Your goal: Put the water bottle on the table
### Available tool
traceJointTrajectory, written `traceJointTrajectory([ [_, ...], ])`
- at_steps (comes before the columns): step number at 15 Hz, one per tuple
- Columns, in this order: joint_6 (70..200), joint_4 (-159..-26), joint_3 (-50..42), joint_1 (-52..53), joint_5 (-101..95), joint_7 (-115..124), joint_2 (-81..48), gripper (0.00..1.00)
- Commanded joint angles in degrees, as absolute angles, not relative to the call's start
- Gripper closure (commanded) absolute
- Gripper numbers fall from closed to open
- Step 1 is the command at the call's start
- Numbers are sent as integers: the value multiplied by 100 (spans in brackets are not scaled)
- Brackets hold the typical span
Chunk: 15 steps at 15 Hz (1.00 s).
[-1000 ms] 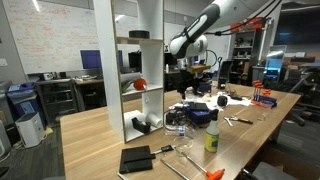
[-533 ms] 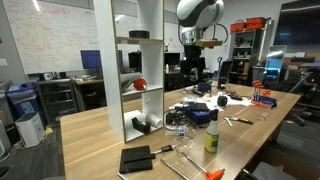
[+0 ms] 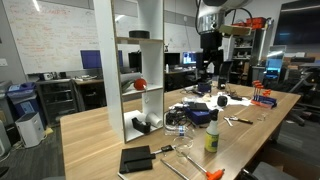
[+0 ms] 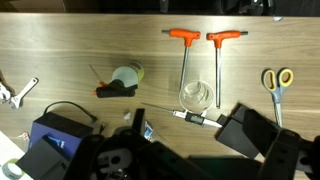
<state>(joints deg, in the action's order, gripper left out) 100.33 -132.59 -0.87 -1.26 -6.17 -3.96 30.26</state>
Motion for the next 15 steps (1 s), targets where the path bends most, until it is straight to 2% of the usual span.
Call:
traceJointTrajectory([
  [1,9846,-13828,-78,-154,-254,201,3773,0],
  [9,9830,-14405,7,-244,367,1010,4560,0],
  [15,9821,-14332,-26,-223,239,869,4317,0],
])
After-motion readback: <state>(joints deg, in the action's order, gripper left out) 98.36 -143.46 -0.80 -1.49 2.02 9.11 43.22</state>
